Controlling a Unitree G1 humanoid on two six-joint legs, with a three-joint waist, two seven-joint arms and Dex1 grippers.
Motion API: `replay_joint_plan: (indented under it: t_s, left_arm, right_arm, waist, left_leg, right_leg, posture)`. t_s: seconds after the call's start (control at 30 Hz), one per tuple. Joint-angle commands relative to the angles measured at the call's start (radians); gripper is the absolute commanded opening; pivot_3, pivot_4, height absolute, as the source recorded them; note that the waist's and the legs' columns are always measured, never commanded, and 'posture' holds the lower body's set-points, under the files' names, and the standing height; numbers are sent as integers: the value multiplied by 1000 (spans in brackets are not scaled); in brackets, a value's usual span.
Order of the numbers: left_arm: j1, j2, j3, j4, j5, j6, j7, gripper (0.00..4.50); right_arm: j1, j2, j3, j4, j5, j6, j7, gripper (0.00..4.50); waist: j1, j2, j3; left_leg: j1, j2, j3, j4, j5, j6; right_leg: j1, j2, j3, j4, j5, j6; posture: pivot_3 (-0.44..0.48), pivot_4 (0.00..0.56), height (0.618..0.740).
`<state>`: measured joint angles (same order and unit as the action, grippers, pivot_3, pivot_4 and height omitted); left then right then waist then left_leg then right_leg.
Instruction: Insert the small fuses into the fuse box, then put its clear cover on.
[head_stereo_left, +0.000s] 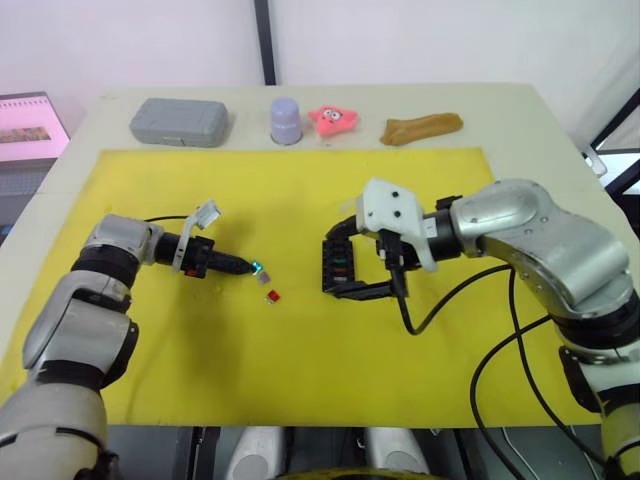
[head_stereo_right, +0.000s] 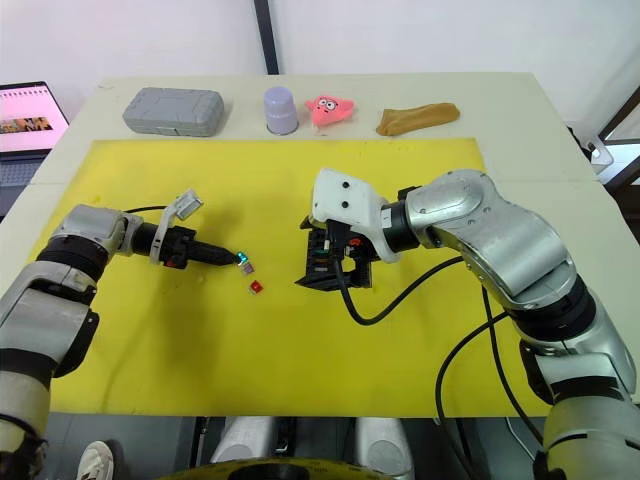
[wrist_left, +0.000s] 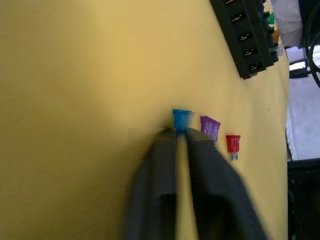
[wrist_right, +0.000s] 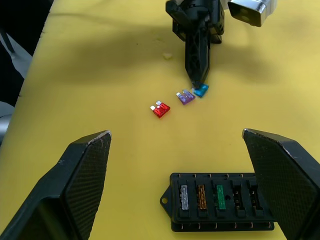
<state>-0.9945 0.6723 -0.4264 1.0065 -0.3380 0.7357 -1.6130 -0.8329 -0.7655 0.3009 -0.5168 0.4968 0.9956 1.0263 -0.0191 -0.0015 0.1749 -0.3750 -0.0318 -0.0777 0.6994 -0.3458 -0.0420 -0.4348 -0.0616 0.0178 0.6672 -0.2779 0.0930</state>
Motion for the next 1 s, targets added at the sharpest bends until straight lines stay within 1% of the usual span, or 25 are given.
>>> replay_joint_plan:
  t_s: [0.03, 0.27, 0.57, 0.67, 0.8, 1.0]
  left_arm:
    - [-4, -6, 7, 29, 35, -15, -1, 67]
    - [-5, -18, 29, 49, 58, -27, -1, 67]
    - [-8, -7, 62, 37, 41, -11, -1, 67]
    - [-4, 14, 79, 20, 18, 7, -1, 67]
    - [24, 55, 89, -56, -50, 61, -1, 67]
    - [51, 97, 127, -146, -104, 118, -1, 67]
  right_arm:
    - [-11, -1, -13, -36, 9, -14, -4, 4500]
    - [-12, -1, -12, -34, 9, -16, -2, 4500]
    - [-14, 0, -6, -34, 5, -18, -1, 4500]
    - [-15, 1, -5, -35, 5, -18, -2, 4500]
    - [-12, -2, -7, -38, 8, -18, -2, 4500]
    - [-10, 3, 1, -33, 5, -21, -1, 4500]
  waist:
    - [0, 0, 0]
    - [0, 0, 0]
    - [0, 0, 0]
    - [-1, 0, 0]
    - [-4, 0, 0]
    - [-8, 0, 0]
  left_leg:
    - [0, 0, 0, 0, 0, 0]
    - [0, 0, 0, 0, 0, 0]
    - [0, 0, 0, 0, 0, 0]
    - [0, 0, 0, 0, 0, 0]
    - [0, 0, 0, 0, 0, 0]
    - [0, 3, 0, 0, 0, 0]
  right_leg:
    - [0, 0, 0, 0, 0, 0]
    - [0, 0, 0, 0, 0, 0]
    - [0, 0, 0, 1, 0, 0]
    - [0, 0, 0, 1, 0, 0]
    - [0, 0, 0, 1, 0, 0]
    - [-1, 0, 0, 1, 0, 0]
  posture:
    - [0, 150, 740]
    - [0, 150, 740]
    - [0, 150, 740]
    - [0, 150, 740]
    - [0, 150, 740]
    - [0, 150, 740]
